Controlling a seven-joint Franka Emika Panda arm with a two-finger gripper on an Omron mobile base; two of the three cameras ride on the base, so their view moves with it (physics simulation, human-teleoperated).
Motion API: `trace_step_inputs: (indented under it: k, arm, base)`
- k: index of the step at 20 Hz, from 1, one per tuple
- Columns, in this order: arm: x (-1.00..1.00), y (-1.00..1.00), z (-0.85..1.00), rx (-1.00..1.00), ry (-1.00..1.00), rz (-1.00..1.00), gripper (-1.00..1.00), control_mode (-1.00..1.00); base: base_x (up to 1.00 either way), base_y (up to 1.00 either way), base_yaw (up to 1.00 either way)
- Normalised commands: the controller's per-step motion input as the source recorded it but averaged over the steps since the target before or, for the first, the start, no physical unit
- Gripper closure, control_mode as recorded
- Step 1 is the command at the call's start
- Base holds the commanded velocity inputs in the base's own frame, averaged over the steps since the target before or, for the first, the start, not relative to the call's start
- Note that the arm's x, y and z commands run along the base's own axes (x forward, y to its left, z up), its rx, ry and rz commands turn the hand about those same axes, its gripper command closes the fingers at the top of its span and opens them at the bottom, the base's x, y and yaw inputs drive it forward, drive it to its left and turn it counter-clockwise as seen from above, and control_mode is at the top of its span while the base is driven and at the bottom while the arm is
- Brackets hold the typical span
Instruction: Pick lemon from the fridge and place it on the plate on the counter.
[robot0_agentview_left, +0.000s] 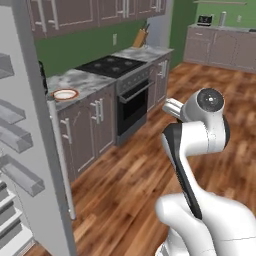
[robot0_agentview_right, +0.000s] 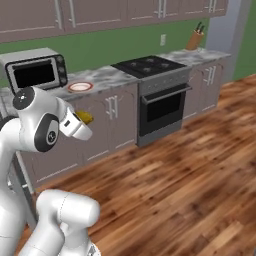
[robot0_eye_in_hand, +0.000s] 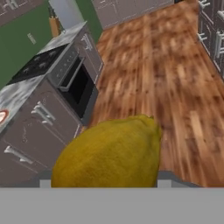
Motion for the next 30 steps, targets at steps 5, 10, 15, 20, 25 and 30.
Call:
trace_step_inputs:
  k: [5, 10, 15, 20, 25, 30]
  arm:
    - [0.0, 0.0, 0.0, 0.0, 0.0, 0.0, 1.0, 1.0]
    - [0.0, 0.0, 0.0, 0.0, 0.0, 0.0, 1.0, 1.0]
    - [0.0, 0.0, 0.0, 0.0, 0.0, 0.0, 1.0, 1.0]
    - [0.0, 0.0, 0.0, 0.0, 0.0, 0.0, 1.0, 1.0]
    - [0.0, 0.0, 0.0, 0.0, 0.0, 0.0, 1.0, 1.0]
    - [0.0, 0.0, 0.0, 0.0, 0.0, 0.0, 1.0, 1.0]
  base:
    - [0.53, -0.57, 0.0]
    - [0.58, -0.5, 0.0]
    - [0.65, -0.4, 0.07]
    - [0.65, -0.33, 0.15]
    - [0.76, -0.26, 0.25]
    - [0.86, -0.03, 0.32]
